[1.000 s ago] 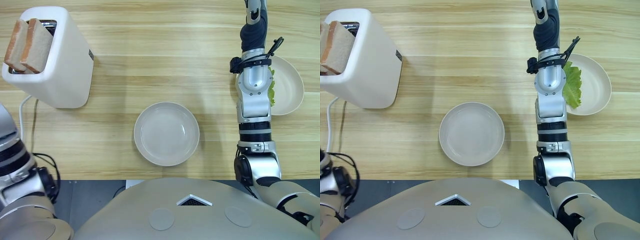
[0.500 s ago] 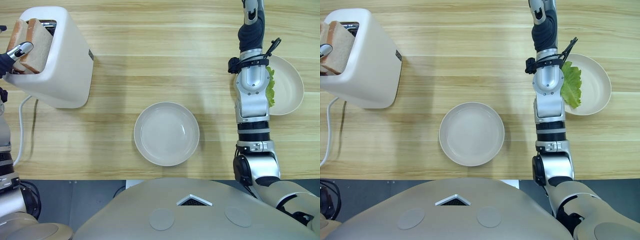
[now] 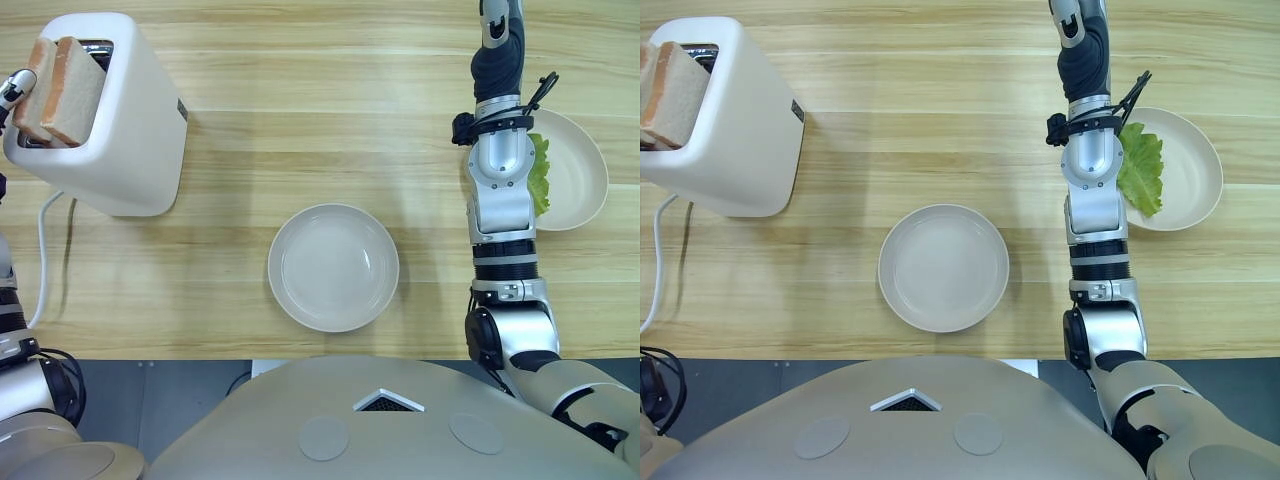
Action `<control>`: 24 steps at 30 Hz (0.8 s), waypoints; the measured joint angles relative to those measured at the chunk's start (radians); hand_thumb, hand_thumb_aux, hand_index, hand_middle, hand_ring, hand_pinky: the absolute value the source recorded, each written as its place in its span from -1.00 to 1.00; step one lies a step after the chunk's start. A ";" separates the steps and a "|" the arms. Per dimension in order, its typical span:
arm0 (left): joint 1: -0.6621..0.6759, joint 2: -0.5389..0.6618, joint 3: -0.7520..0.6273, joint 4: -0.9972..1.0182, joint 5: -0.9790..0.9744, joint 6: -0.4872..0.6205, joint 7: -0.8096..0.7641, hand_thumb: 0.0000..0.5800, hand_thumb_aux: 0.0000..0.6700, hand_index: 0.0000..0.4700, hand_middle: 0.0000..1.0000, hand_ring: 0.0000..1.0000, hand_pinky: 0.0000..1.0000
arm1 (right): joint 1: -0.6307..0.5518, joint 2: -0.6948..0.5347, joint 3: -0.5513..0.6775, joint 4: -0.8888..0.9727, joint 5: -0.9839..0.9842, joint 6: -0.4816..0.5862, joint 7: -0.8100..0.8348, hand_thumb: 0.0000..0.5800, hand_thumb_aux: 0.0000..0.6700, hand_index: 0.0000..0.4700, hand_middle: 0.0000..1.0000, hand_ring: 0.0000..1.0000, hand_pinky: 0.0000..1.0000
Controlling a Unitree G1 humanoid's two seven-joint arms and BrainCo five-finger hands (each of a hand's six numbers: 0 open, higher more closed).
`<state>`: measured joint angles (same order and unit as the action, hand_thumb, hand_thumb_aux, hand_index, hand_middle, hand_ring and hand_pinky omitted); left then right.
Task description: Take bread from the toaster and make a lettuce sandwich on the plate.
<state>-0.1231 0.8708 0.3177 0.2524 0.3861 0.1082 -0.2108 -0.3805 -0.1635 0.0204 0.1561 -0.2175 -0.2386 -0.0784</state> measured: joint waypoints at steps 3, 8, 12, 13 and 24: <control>-0.023 0.000 -0.025 0.012 -0.004 -0.014 0.003 0.13 -0.32 -0.32 -1.00 -1.00 -1.00 | 0.000 0.002 0.001 0.000 0.000 -0.002 -0.001 -1.00 -1.00 -1.00 -1.00 -1.00 -1.00; -0.041 0.005 -0.060 0.022 -0.004 -0.039 0.003 -0.04 -0.44 -0.44 -1.00 -1.00 -1.00 | 0.000 0.004 0.000 -0.002 0.001 -0.002 -0.001 -1.00 -1.00 -1.00 -1.00 -1.00 -1.00; -0.033 0.006 -0.077 0.020 -0.003 -0.040 0.001 -0.40 -0.67 -0.67 -1.00 -1.00 -1.00 | -0.002 0.006 0.000 -0.002 0.001 -0.002 -0.001 -1.00 -1.00 -1.00 -1.00 -1.00 -1.00; -0.032 0.007 -0.077 0.019 -0.003 -0.040 0.001 -0.41 -0.68 -0.68 -1.00 -1.00 -1.00 | -0.003 0.006 0.000 -0.002 0.001 -0.003 -0.001 -1.00 -1.00 -1.00 -1.00 -1.00 -1.00; -0.013 0.033 -0.084 0.003 0.015 -0.046 0.004 -1.00 -1.00 -1.00 -1.00 -1.00 -1.00 | -0.003 0.007 -0.001 -0.002 0.000 -0.002 -0.004 -1.00 -1.00 -1.00 -1.00 -1.00 -1.00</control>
<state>-0.1364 0.9042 0.2332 0.2550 0.4016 0.0620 -0.2069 -0.3834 -0.1568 0.0199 0.1538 -0.2170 -0.2410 -0.0824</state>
